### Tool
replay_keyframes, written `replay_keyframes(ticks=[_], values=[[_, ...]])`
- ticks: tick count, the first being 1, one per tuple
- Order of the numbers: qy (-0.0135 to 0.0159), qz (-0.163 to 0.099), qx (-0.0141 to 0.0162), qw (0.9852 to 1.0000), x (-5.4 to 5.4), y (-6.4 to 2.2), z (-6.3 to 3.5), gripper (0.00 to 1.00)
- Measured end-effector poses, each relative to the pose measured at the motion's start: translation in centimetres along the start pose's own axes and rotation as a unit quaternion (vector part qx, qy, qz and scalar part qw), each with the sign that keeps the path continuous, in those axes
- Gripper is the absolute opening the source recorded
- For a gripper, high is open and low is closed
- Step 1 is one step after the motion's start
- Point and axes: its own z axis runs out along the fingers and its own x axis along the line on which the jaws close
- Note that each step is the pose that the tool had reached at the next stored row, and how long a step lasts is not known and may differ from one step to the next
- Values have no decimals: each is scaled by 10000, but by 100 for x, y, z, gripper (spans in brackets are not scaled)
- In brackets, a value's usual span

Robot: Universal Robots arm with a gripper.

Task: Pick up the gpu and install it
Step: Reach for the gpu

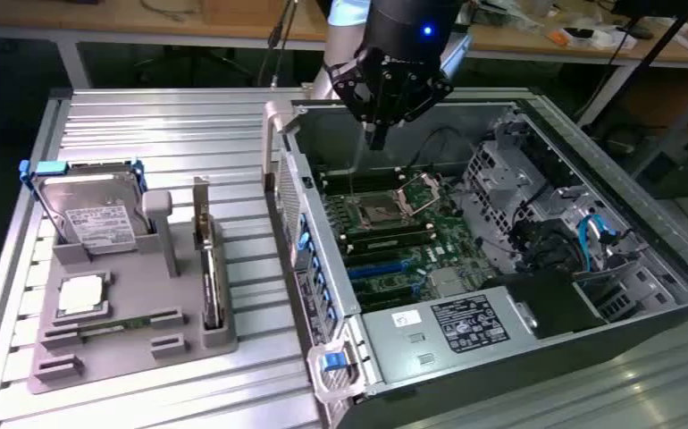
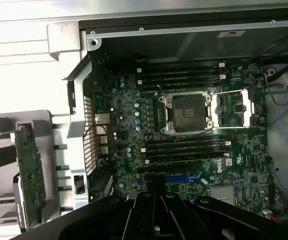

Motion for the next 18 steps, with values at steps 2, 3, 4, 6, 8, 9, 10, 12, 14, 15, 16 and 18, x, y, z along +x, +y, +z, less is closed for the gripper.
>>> replay_keyframes(ticks=[2,3,4,6,8,9,10,12,14,15,16,18], values=[[0,0,0,10000,0,0,0,11],[0,0,0,10000,0,0,0,11],[0,0,0,10000,1,0,0,11],[0,0,0,10000,2,0,0,11],[0,1,0,10000,10,-1,0,11],[0,0,-1,10000,16,-1,0,11],[0,0,-1,10000,22,-2,0,11],[0,0,-1,10000,38,-3,-1,11],[0,0,-1,10000,50,-4,-1,11],[0,0,-1,10000,56,-4,-1,11],[0,0,-1,10000,62,-5,-1,11],[0,0,0,10000,72,-5,-2,11]])
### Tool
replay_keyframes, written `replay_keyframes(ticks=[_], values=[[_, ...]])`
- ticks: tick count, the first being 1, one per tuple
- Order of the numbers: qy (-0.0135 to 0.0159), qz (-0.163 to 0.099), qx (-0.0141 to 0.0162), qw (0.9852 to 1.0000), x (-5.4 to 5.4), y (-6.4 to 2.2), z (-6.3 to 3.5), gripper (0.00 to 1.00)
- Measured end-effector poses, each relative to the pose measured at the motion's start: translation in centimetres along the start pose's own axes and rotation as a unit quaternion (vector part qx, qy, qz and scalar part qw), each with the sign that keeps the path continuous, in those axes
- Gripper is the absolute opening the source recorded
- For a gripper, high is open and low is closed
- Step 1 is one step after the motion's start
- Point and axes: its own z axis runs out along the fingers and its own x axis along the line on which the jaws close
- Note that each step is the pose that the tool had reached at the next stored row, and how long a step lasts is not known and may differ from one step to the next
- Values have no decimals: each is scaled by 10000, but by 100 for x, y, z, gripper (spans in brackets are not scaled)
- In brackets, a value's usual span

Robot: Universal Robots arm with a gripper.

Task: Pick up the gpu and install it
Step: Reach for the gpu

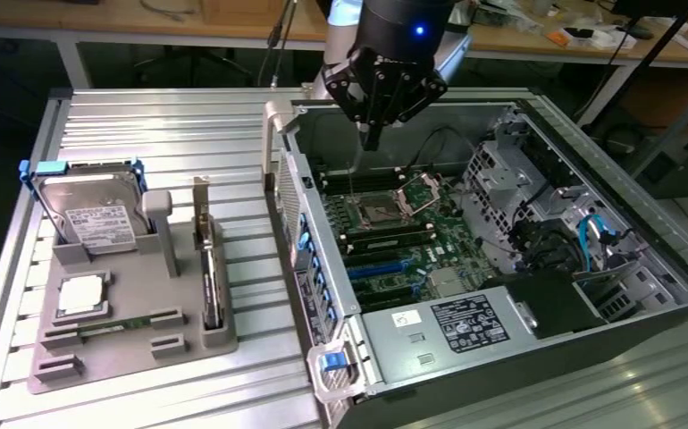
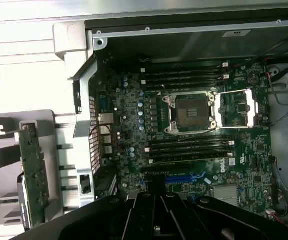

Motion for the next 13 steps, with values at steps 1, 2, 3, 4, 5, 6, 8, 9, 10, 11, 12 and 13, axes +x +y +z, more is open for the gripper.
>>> replay_keyframes(ticks=[1,2,3,4,5,6,8,9,10,11,12,13], values=[[0,0,0,10000,4,0,0,11],[0,0,0,10000,11,-1,0,11],[0,0,0,10000,19,-2,0,11],[0,0,-1,10000,27,-2,0,11],[0,0,0,10000,34,-3,-1,11],[0,0,0,10000,42,-3,-1,11],[0,0,-1,10000,63,-5,-1,11],[0,0,0,10000,69,-5,-2,11],[0,0,0,10000,78,-7,-2,11],[0,0,-1,10000,83,-8,-2,11],[0,0,-1,10000,89,-9,-2,11],[0,0,-1,10000,97,-10,-2,11]])
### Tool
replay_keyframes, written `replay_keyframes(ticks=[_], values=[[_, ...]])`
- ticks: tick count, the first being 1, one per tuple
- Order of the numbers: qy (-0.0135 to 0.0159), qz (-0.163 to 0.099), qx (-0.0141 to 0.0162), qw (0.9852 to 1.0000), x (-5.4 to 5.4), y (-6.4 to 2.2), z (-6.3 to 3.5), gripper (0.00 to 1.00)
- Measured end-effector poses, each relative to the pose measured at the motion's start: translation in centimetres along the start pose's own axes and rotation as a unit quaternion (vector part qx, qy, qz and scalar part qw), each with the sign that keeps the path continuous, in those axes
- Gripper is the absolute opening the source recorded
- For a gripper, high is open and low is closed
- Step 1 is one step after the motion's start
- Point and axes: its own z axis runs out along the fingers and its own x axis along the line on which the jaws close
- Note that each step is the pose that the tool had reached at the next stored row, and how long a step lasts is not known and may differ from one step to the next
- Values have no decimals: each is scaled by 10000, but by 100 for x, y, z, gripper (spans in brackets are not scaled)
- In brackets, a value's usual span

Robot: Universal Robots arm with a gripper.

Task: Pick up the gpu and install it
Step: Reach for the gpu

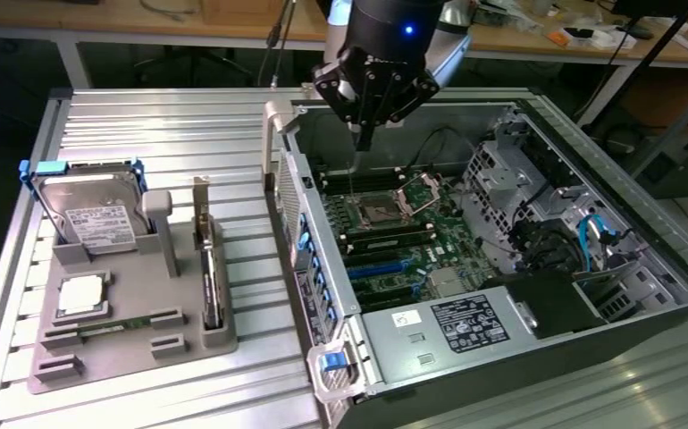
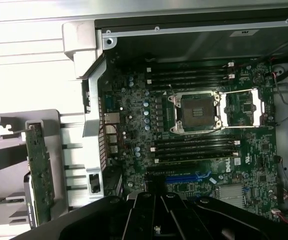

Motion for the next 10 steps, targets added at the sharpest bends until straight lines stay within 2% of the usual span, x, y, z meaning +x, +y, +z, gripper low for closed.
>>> replay_keyframes(ticks=[10], values=[[1,0,-6,10000,66,-12,-2,11]])
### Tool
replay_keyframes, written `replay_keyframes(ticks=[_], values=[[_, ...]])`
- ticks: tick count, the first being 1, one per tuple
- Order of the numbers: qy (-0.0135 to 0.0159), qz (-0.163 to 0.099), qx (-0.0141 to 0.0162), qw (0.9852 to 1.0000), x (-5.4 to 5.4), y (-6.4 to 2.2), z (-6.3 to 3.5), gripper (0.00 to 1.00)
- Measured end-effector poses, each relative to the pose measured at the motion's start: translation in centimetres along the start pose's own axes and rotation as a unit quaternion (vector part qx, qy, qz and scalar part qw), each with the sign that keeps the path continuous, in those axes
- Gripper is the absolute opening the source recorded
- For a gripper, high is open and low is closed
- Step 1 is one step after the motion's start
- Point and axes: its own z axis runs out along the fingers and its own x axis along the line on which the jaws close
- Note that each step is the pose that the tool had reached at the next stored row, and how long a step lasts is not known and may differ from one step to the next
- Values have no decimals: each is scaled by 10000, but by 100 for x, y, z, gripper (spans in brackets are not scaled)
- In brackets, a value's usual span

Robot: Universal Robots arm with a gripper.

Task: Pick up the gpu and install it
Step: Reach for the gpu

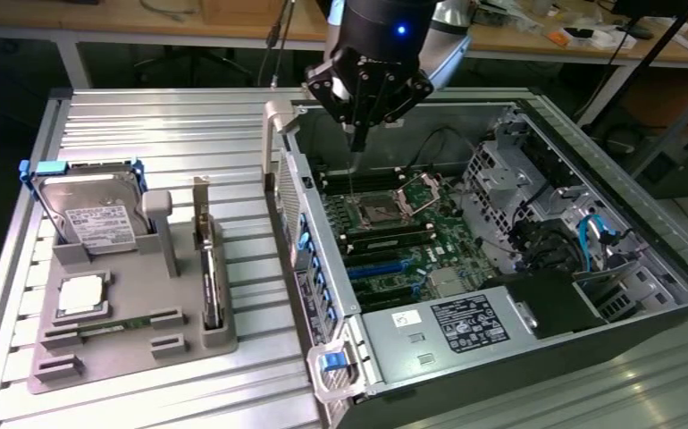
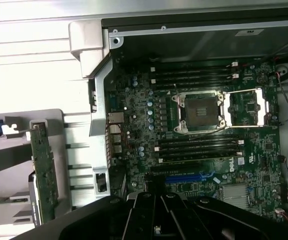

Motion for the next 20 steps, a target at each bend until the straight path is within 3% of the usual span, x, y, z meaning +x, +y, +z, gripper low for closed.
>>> replay_keyframes(ticks=[20], values=[[1,0,-15,10000,214,-31,-6,11]])
